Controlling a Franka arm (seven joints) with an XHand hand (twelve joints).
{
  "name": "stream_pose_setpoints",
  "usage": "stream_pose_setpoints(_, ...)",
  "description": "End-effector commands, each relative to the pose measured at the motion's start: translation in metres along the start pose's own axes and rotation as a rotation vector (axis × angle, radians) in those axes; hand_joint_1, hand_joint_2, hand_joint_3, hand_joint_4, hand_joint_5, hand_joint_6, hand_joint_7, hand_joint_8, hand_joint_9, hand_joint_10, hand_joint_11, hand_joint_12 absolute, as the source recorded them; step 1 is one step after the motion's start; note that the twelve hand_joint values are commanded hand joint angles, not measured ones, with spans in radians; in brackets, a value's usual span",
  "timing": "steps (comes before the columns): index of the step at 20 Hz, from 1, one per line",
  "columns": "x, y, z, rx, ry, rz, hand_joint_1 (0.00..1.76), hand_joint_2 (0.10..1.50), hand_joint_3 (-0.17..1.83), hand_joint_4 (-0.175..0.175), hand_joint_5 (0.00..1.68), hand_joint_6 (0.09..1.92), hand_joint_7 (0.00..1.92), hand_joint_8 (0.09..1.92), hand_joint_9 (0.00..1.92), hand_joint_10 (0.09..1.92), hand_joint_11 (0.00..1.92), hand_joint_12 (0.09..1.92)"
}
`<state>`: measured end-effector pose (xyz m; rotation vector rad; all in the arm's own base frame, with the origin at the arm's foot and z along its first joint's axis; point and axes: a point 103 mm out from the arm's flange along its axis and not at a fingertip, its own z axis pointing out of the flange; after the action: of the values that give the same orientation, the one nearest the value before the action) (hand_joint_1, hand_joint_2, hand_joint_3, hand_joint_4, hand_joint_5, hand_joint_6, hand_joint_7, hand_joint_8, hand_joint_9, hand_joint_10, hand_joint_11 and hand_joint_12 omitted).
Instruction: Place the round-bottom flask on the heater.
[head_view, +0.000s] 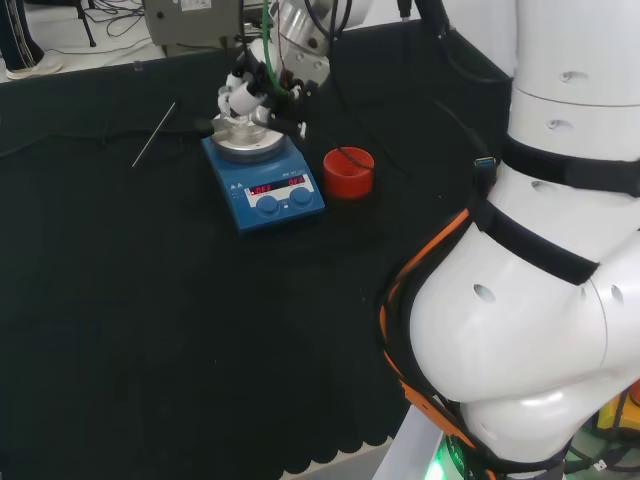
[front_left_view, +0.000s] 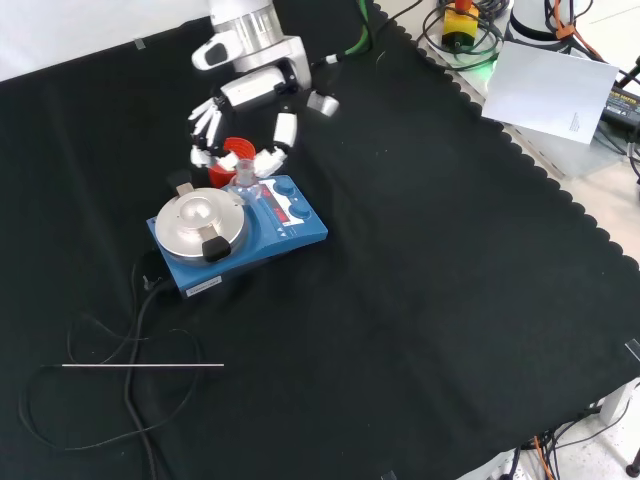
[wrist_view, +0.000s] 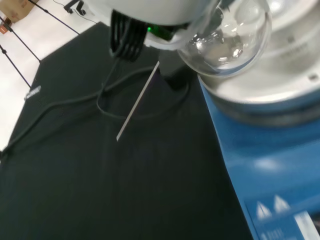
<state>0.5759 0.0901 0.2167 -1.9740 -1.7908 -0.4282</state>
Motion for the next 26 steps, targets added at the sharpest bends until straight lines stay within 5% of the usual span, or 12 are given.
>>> stream_pose_setpoints(1,0.018,0.026,0.012,-0.012,-0.003,-0.007,1.11,0.64,0.91,0.046,1.05,1.17,0.49,0.65,0.64,0.61,0.19,1.33)
stream_pose_setpoints(14,0.016,0.052,0.012,-0.028,-0.017,0.023,1.11,0.64,0.91,0.050,1.05,1.17,0.49,0.65,0.64,0.61,0.19,1.33)
stream_pose_setpoints(26,-0.018,0.089,-0.016,-0.040,-0.001,0.056,1.11,0.64,0.91,0.052,1.05,1.17,0.49,0.65,0.64,0.61,0.19,1.33)
